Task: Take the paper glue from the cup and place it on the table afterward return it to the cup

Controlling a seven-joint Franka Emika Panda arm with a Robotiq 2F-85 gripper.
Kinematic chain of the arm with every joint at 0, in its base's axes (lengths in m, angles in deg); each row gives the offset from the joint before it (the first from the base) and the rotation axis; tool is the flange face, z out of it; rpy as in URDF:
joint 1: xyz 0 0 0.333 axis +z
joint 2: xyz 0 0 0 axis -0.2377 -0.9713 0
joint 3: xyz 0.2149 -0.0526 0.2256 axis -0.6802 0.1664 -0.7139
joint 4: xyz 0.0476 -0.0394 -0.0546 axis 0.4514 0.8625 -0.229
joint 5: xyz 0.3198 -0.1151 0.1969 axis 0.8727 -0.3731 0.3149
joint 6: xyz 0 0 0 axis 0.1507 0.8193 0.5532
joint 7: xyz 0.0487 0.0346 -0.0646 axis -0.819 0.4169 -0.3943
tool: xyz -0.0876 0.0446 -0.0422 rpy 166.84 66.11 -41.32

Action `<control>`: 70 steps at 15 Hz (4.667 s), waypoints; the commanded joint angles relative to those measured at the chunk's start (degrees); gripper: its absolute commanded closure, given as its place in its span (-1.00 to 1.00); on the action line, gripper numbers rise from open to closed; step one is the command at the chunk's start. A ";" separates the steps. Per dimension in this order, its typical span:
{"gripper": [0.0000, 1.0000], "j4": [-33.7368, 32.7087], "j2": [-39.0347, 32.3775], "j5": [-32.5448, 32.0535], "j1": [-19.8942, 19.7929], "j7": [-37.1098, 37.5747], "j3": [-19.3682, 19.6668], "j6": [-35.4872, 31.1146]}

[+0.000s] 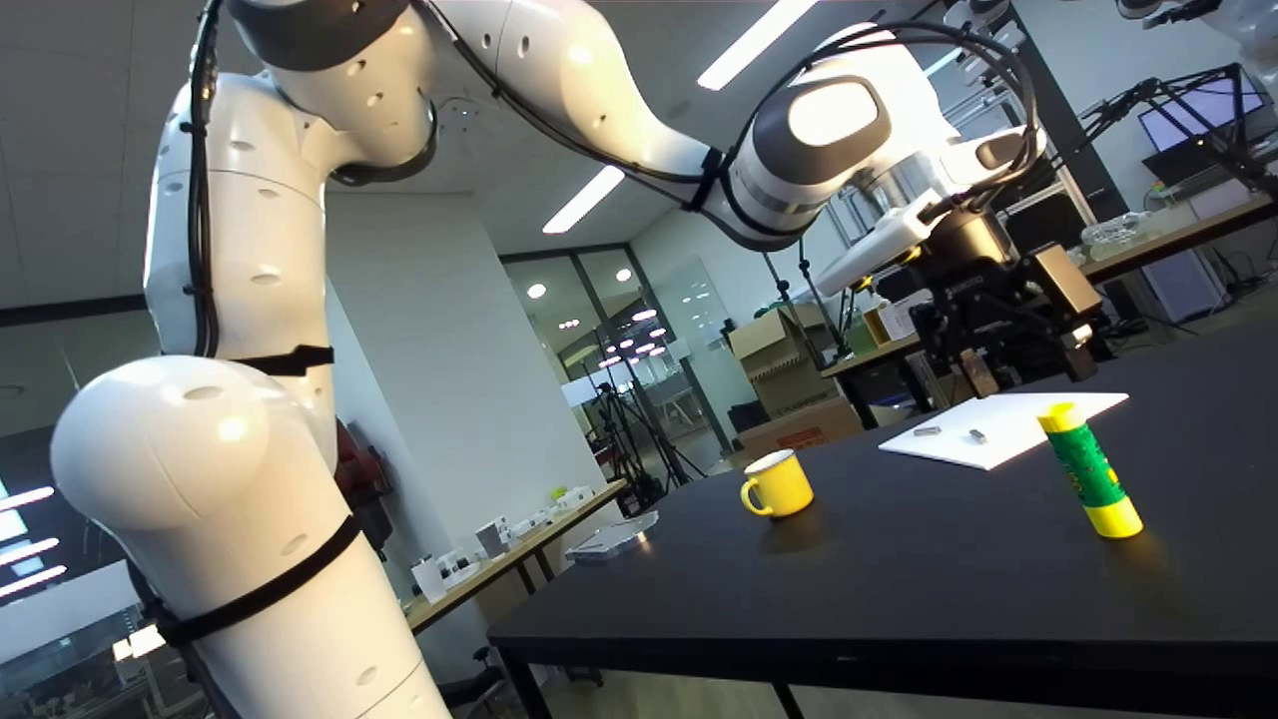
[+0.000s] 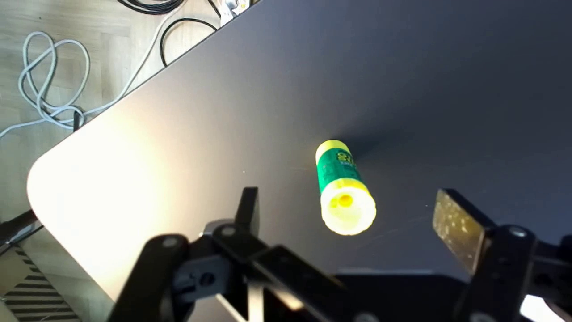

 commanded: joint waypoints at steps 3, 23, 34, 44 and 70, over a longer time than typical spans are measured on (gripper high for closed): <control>-1.00 -1.43 -1.41 2.27 -0.70 4.43 0.25 -0.87; -0.19 -1.47 -6.81 8.41 -1.51 4.40 -1.39 -8.01; 0.82 -0.49 -4.00 7.47 -0.49 2.90 -3.18 -6.87; 0.82 4.46 8.77 6.82 4.77 -0.31 -7.02 -9.44; 0.82 5.52 12.34 6.02 17.28 -1.41 -14.73 -9.45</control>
